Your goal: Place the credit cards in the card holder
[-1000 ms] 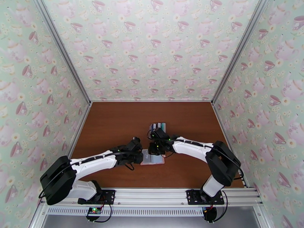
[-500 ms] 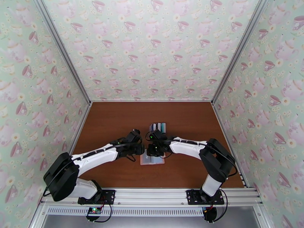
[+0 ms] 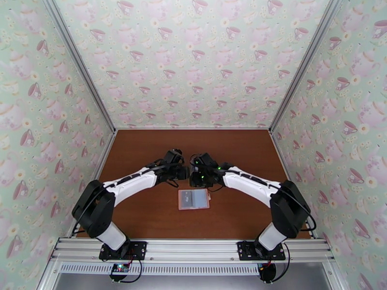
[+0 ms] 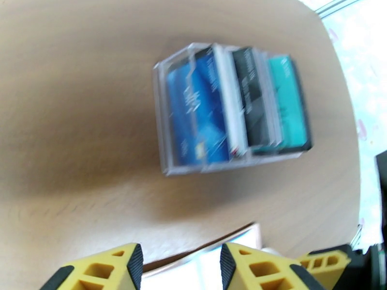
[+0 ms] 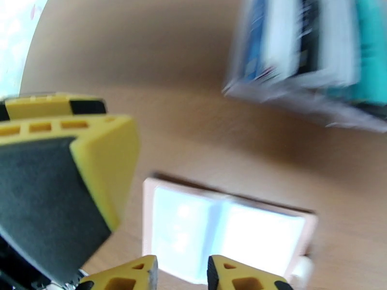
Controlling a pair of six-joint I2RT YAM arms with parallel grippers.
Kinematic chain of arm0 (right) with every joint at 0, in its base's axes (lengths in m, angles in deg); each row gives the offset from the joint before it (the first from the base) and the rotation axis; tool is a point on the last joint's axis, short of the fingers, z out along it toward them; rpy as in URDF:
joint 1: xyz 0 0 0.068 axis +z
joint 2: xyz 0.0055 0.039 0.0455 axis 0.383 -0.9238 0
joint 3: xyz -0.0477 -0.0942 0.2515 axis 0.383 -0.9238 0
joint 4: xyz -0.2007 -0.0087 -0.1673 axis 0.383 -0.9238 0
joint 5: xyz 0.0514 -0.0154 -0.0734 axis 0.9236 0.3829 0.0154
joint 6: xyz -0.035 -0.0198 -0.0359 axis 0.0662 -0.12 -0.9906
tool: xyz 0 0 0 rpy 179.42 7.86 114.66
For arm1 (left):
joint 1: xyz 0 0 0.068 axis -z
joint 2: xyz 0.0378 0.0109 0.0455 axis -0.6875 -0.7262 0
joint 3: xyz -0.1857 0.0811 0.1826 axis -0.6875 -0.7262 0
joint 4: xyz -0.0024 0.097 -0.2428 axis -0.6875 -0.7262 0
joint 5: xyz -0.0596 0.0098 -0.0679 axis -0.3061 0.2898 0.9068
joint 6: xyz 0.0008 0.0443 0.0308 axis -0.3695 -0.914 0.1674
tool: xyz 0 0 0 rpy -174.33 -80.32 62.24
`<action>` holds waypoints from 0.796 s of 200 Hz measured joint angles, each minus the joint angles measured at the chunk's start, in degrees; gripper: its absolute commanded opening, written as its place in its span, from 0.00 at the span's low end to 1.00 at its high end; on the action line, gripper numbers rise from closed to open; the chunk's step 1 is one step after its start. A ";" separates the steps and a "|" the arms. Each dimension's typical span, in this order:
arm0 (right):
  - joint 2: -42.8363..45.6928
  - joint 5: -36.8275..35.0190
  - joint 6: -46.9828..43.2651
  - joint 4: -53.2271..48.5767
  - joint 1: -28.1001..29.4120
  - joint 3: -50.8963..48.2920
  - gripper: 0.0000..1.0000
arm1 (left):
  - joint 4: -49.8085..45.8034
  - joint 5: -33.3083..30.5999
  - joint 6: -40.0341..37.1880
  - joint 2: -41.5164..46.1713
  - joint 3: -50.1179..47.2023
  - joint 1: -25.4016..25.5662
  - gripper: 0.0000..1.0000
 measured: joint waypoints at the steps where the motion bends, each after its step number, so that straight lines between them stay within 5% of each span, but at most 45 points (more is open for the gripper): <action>1: 0.11 -0.13 -0.11 -0.24 -0.20 0.11 0.37 | 0.02 0.04 -0.02 -0.09 0.09 -0.02 0.50; 159: 0.87 -5.51 -6.25 -9.20 -10.56 10.82 0.42 | 4.66 7.43 0.79 -13.40 7.72 -2.86 0.49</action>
